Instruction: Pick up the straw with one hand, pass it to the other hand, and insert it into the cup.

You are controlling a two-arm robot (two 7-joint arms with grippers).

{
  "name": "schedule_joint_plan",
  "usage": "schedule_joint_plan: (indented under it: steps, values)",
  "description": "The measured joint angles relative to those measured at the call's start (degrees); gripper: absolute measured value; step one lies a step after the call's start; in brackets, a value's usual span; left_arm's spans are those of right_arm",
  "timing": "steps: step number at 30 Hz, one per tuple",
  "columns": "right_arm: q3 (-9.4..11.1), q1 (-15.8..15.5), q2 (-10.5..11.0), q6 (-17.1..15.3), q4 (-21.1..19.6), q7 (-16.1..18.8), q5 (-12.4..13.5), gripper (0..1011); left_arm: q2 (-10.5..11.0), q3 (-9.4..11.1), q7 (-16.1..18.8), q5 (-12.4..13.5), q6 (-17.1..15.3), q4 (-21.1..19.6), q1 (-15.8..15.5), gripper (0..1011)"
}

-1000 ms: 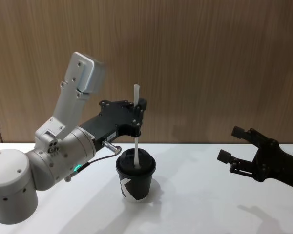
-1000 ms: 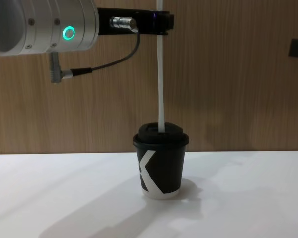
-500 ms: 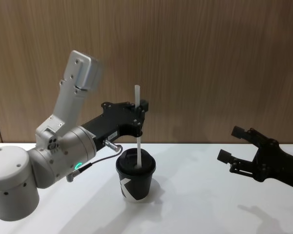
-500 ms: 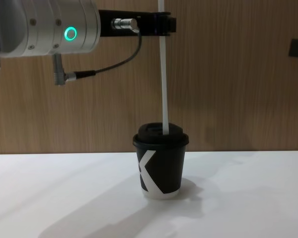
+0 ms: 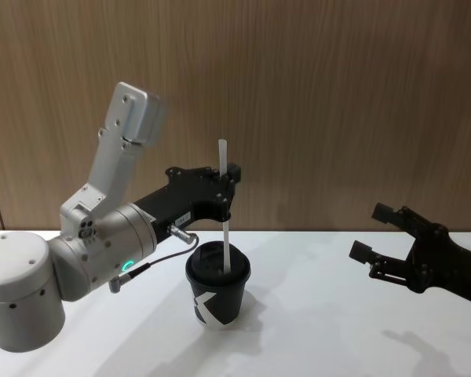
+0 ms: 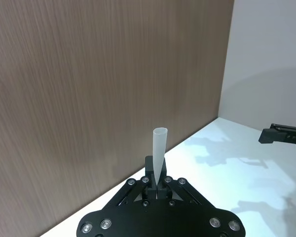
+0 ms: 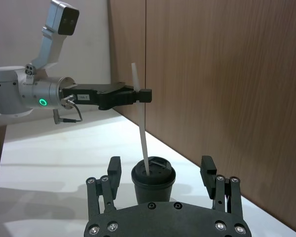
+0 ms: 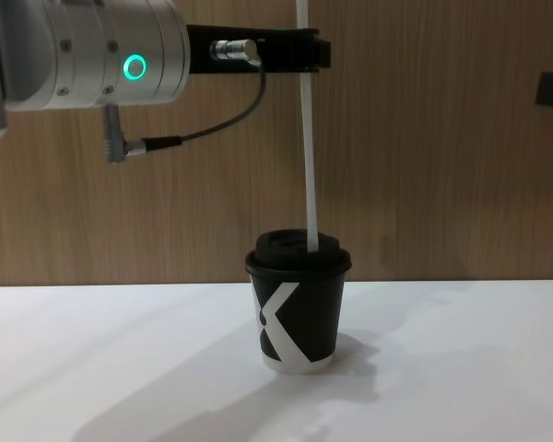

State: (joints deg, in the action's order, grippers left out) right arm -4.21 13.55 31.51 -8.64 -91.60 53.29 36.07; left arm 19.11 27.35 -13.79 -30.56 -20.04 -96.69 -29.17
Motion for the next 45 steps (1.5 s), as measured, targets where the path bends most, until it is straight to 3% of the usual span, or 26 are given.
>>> schedule_joint_plan:
  steps: [6,11,30,39,45]
  values:
    - [0.0,0.0,0.0,0.0,0.0,0.0,0.0,1001,0.0,0.2,-0.2,1.0,0.0,0.5,-0.3,4]
    - [0.0,0.0,0.0,0.0,0.0,0.0,0.0,1001,0.1,0.4,-0.4,1.7,0.1,0.7,-0.4,114]
    - [0.0,0.1,0.0,0.0,0.0,-0.1,0.1,1001,0.1,0.6,-0.7,2.8,0.8,1.1,-0.6,700]
    - [0.1,1.8,-1.7,-0.1,-1.5,-3.2,0.3,1001,0.0,0.7,-1.8,3.9,5.3,1.8,1.1,971]
    - [-0.1,3.9,-3.2,-1.0,-2.9,-6.7,0.2,1001,0.1,0.6,-2.1,4.7,8.4,2.1,2.6,1003]
